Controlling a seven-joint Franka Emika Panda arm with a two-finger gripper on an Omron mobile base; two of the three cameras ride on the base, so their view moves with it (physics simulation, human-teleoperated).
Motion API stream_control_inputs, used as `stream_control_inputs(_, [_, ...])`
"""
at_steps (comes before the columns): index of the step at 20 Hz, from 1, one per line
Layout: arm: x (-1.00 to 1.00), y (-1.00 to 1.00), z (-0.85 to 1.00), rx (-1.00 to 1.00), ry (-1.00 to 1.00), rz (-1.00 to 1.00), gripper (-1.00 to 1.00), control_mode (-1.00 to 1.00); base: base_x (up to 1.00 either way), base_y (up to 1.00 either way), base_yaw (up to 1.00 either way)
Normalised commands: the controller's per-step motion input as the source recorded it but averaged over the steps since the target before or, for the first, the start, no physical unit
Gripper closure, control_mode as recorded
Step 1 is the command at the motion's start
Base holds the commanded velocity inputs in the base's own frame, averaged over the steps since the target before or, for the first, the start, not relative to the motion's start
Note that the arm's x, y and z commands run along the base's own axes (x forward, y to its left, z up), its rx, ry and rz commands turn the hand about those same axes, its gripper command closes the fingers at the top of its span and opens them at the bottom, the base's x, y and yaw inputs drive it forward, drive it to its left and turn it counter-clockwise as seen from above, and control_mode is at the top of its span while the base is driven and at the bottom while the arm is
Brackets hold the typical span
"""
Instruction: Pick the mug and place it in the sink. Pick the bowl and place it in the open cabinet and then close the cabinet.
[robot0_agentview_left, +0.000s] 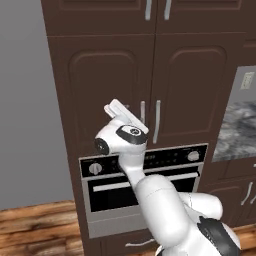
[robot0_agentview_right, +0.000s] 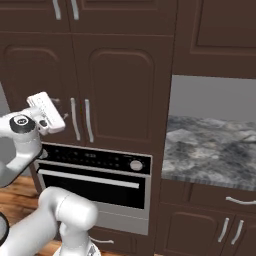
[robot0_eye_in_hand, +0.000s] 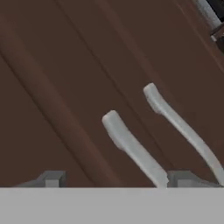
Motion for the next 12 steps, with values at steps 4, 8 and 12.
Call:
stream_control_inputs(4, [0.77,-0.2,-0.08,0.0,0.0,0.22,-1.0,-1.0,0.0,0.0,0.0])
stream_control_inputs(8, [0.88,-0.1,-0.01,0.03,0.04,0.17,-1.0,-1.0,0.0,0.0,0.0])
stream_control_inputs(12, [0.82,-0.06,0.0,0.03,0.05,0.15,-1.0,-1.0,0.0,0.0,0.0])
